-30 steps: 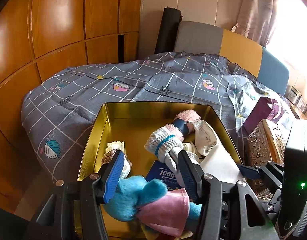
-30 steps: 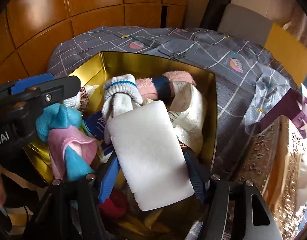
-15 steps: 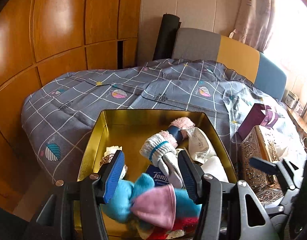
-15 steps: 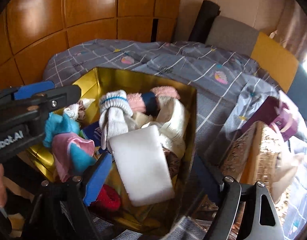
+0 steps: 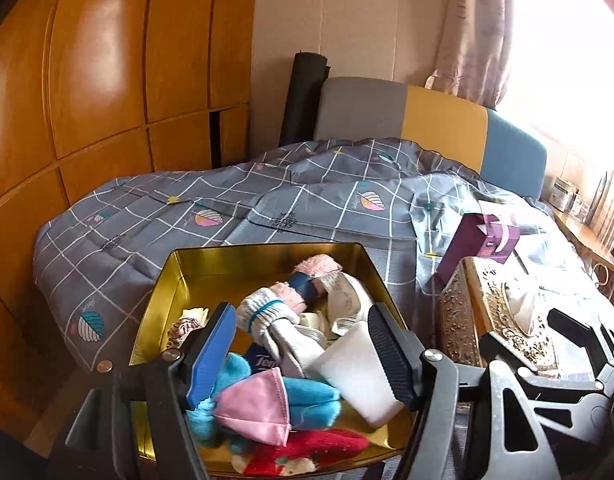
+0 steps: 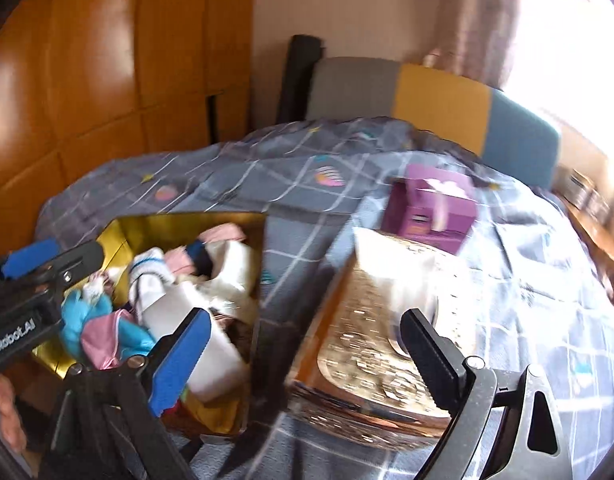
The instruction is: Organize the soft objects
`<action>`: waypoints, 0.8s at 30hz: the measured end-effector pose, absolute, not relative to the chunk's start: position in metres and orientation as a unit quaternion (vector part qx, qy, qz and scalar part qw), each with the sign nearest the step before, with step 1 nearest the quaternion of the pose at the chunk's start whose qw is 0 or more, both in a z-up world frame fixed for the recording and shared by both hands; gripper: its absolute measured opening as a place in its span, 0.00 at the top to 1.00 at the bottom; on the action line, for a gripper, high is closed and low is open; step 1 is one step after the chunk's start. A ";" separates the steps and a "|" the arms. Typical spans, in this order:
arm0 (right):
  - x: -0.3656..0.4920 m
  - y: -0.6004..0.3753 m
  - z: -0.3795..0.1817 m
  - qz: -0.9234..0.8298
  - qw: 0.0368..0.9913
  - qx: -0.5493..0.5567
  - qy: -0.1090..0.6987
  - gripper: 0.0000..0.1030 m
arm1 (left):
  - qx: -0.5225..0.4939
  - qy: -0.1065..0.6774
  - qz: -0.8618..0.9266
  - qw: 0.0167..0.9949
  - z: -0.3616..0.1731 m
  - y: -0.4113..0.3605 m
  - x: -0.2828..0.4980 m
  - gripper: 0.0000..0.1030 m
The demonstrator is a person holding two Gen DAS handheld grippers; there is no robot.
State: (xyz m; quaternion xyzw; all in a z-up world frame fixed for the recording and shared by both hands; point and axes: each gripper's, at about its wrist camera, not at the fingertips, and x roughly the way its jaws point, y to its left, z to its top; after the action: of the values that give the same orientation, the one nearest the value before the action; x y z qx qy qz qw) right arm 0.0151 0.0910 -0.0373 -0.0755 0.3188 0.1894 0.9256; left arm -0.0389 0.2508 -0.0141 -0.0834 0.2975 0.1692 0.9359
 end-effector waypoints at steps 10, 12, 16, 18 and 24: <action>0.012 0.056 -0.041 0.144 0.936 -0.039 0.318 0.02 | -0.059 0.300 0.181 0.935 -0.014 0.226 -0.036 0.33; 0.014 0.052 -0.042 0.140 0.936 -0.034 0.320 0.02 | -0.060 0.302 0.180 0.934 -0.015 0.224 -0.036 0.33; 0.015 0.047 -0.043 0.135 0.938 -0.029 0.318 0.02 | -0.057 0.300 0.182 0.935 -0.015 0.219 -0.036 0.33; 0.015 0.047 -0.043 0.136 0.937 -0.026 0.320 0.02 | -0.055 0.298 0.182 0.935 -0.014 0.217 -0.036 0.33; 0.015 0.047 -0.044 0.135 0.937 -0.027 0.321 0.02 | -0.057 0.299 0.180 0.936 -0.014 0.218 -0.036 0.33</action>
State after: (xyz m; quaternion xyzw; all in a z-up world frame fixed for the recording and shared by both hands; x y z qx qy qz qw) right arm 0.0148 0.0465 -0.0442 -0.0274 0.3210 0.1351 0.9370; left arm -0.0358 0.2176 -0.0142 -0.0567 0.2988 0.1798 0.9355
